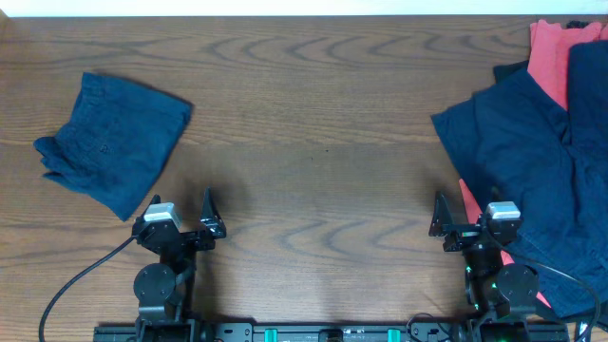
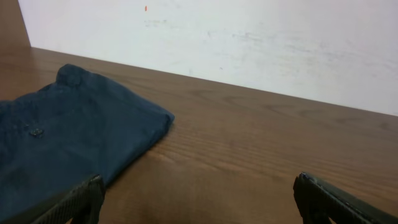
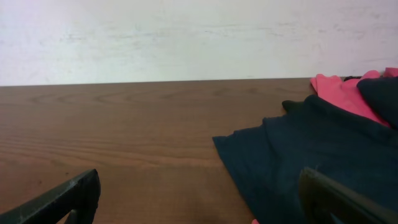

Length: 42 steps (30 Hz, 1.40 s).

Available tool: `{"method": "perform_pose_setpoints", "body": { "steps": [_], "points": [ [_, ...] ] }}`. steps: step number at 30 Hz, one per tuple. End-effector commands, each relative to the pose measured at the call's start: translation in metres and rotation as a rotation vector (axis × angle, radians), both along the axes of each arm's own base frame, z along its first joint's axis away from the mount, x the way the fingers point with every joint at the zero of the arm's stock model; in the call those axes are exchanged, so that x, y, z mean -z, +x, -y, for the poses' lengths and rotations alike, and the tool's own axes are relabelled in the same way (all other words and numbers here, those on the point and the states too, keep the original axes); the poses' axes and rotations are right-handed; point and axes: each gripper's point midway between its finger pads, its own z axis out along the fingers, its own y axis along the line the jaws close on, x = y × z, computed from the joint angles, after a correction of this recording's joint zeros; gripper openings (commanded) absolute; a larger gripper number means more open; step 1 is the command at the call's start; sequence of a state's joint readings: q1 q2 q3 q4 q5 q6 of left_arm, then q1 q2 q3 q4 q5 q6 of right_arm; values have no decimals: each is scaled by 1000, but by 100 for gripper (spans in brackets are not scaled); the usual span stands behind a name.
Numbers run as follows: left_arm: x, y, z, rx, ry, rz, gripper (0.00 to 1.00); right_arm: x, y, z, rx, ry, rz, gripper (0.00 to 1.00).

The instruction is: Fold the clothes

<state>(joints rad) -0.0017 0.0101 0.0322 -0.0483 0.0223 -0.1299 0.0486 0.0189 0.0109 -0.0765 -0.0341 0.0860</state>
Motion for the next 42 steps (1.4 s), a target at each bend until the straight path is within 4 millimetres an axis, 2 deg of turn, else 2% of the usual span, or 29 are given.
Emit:
{"method": "perform_pose_setpoints", "body": {
  "steps": [1, 38, 42],
  "points": [
    [17, 0, -2, -12, 8, -41, 98, 0, 0, 0, -2, -13, 3, 99],
    [17, 0, -2, -13, 6, -42, 98, 0, 0, -2, -14, -10, 3, 99],
    [23, 0, -2, -10, -8, -68, 98, -7, 0, -6, -32, 57, 26, 99]
  ]
}}
